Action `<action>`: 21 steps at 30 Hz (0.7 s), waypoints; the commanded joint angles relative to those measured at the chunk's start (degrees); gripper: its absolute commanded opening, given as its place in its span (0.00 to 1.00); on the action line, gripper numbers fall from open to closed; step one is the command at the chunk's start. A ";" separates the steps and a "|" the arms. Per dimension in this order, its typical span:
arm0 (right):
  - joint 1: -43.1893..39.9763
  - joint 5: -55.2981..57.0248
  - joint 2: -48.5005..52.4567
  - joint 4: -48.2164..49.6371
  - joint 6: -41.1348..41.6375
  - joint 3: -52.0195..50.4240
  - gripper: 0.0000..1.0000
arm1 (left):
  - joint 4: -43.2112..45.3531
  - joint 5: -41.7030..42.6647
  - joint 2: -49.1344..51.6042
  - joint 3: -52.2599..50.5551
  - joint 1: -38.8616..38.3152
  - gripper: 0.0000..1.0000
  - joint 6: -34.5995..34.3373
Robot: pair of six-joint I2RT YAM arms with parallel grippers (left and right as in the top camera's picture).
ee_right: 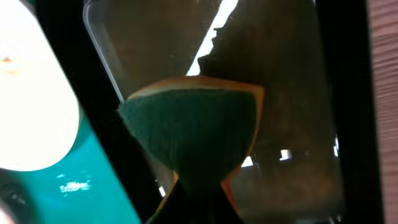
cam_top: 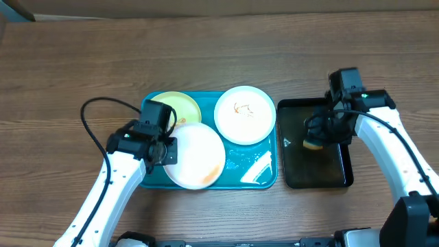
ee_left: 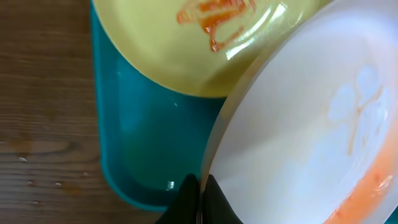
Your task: Clean dirty plates on tray and stack at the side
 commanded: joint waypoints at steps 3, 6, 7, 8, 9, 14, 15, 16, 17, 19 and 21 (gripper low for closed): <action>-0.48 -0.44 -0.33 5.01 -0.81 -6.25 0.04 | -0.15 -11.13 -1.03 8.48 -1.92 0.04 1.97; -0.48 -0.46 -0.33 8.81 -0.79 -9.49 0.04 | -0.11 -18.75 -1.03 10.47 -6.08 0.04 2.47; -0.48 -0.48 -0.33 10.56 -0.79 -10.95 0.04 | 0.00 -23.91 -1.03 10.71 -9.07 0.04 2.47; -0.48 -0.48 -0.33 11.98 -0.81 -12.20 0.04 | 0.02 -27.61 -1.01 10.71 -11.43 0.04 2.54; -0.48 -0.48 -0.33 12.92 -0.81 -13.05 0.04 | 0.00 -30.38 -0.92 10.71 -13.29 0.04 2.67; -0.48 -0.48 -0.33 20.74 -0.28 -19.15 0.04 | 0.04 -44.22 -0.26 10.69 -24.68 0.04 2.67; -0.48 -0.48 -0.33 23.06 1.16 -20.68 0.04 | 0.11 -45.42 -0.07 10.69 -26.60 0.04 2.67; -0.48 -0.50 -0.33 24.37 2.14 -21.70 0.04 | 0.11 -45.72 0.02 10.69 -27.19 0.04 2.67; -0.48 -0.55 -0.33 26.32 3.41 -23.12 0.04 | 0.09 -45.94 0.35 10.69 -28.26 0.04 2.64; -0.48 -1.01 -0.33 30.12 4.39 -26.16 0.04 | 0.00 -45.94 1.36 10.69 -30.27 0.04 2.67; -0.48 -2.01 -0.33 29.94 4.26 -26.45 0.04 | -0.26 -45.99 2.25 10.69 -31.15 0.04 2.73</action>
